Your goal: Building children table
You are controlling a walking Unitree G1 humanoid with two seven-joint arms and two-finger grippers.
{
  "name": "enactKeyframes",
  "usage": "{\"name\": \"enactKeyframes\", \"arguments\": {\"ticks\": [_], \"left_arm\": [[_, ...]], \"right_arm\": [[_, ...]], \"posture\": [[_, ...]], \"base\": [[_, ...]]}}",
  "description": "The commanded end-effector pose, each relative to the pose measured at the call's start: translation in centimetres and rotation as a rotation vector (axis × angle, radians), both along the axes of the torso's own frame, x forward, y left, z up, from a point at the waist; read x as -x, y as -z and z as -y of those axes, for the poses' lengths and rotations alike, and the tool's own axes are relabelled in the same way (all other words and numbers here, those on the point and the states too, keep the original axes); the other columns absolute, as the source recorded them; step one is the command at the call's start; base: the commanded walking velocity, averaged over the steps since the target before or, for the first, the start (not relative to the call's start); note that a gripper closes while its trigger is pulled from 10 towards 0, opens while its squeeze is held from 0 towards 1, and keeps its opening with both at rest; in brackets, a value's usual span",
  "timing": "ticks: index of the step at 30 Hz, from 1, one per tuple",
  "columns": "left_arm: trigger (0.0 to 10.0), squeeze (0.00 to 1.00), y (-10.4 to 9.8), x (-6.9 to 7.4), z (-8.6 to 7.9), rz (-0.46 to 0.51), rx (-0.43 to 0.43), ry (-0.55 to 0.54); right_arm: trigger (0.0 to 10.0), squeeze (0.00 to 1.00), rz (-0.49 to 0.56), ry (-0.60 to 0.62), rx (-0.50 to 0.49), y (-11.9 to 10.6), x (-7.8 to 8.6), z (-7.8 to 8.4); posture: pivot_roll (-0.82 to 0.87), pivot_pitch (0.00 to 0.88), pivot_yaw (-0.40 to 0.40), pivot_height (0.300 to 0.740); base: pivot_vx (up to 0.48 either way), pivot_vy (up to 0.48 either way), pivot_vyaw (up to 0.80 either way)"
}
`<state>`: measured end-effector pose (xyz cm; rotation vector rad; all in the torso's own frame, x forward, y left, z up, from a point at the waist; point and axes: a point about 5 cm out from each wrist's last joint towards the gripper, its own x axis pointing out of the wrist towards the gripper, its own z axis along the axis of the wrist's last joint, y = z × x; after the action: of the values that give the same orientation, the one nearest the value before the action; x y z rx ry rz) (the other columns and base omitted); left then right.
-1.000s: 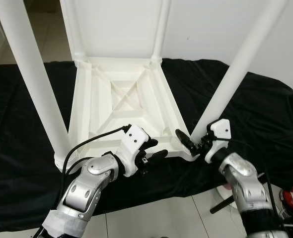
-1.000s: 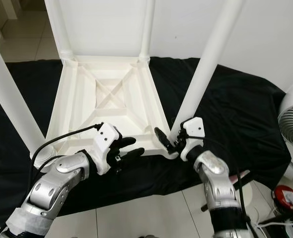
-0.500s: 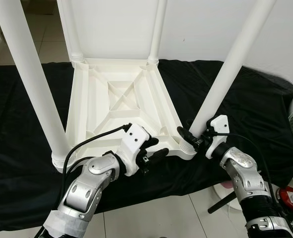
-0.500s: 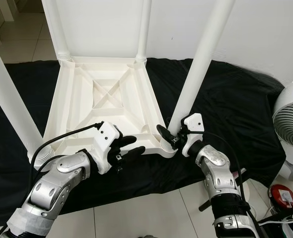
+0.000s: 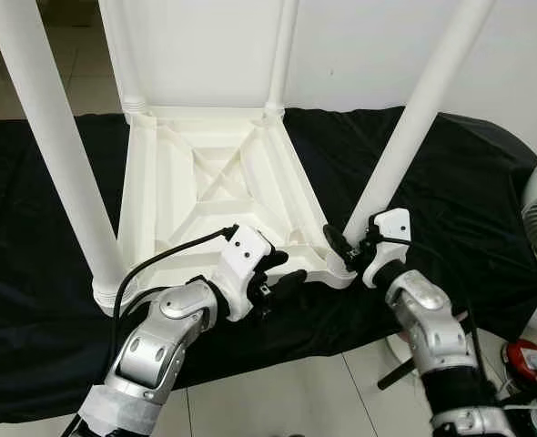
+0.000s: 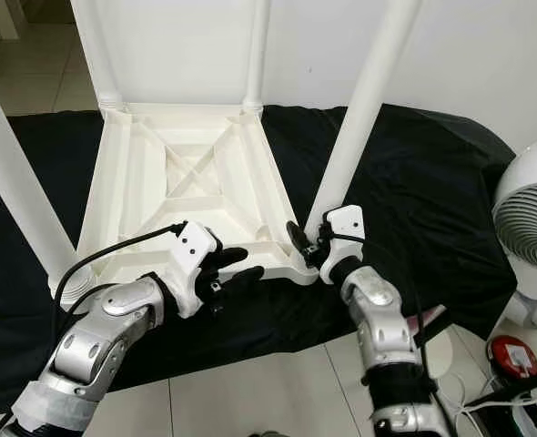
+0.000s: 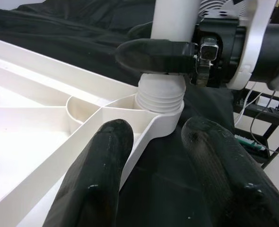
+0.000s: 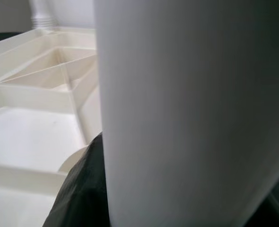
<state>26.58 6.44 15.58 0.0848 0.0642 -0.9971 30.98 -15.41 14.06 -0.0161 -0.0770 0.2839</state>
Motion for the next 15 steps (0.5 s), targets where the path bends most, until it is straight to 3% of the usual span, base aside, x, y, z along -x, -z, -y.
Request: {"name": "enactKeyframes", "arguments": {"ticks": [1,3,6,8,12,14,15], "left_arm": [[10.0,0.00,-0.1,-0.4,0.0,-0.006,0.000,-0.039],[10.0,0.00,-0.1,-0.4,0.0,-0.007,0.000,-0.039],[10.0,0.00,-0.1,-0.4,0.2,-0.008,0.005,-0.038],[10.0,0.00,-0.1,-0.4,0.3,-0.010,0.008,-0.036],[10.0,0.00,-0.1,-0.3,0.6,-0.013,0.015,-0.026],[10.0,0.00,-0.1,-0.3,0.7,-0.014,0.016,-0.024],[10.0,0.00,-0.1,-0.3,0.7,-0.015,0.015,-0.022]], "right_arm": [[10.0,0.00,-0.034,0.124,-0.016,0.4,0.3,0.3],[10.0,0.00,-0.043,0.179,-0.031,0.5,0.5,0.4],[10.0,0.00,-0.077,0.361,-0.036,1.3,1.6,-0.3],[10.0,0.00,-0.094,0.402,-0.046,1.5,1.8,-0.7],[10.0,0.00,-0.082,0.361,-0.051,1.1,2.2,-2.4],[10.0,0.00,-0.079,0.364,-0.063,1.0,2.3,-2.3],[10.0,0.77,-0.079,0.365,-0.090,0.9,2.3,-2.1]], "posture": [[0.05,0.056,-0.077,0.740],[0.05,0.056,-0.077,0.740],[0.04,0.054,-0.074,0.740],[0.04,0.054,-0.074,0.740],[0.03,0.056,-0.071,0.740],[0.03,0.057,-0.070,0.740],[0.03,0.056,-0.071,0.740]], "base": [[0.000,0.000,0.00],[0.000,0.000,0.00],[0.000,0.000,0.00],[0.000,0.000,0.00],[0.000,0.000,0.00],[0.000,0.000,0.00],[0.000,0.000,0.00]]}}
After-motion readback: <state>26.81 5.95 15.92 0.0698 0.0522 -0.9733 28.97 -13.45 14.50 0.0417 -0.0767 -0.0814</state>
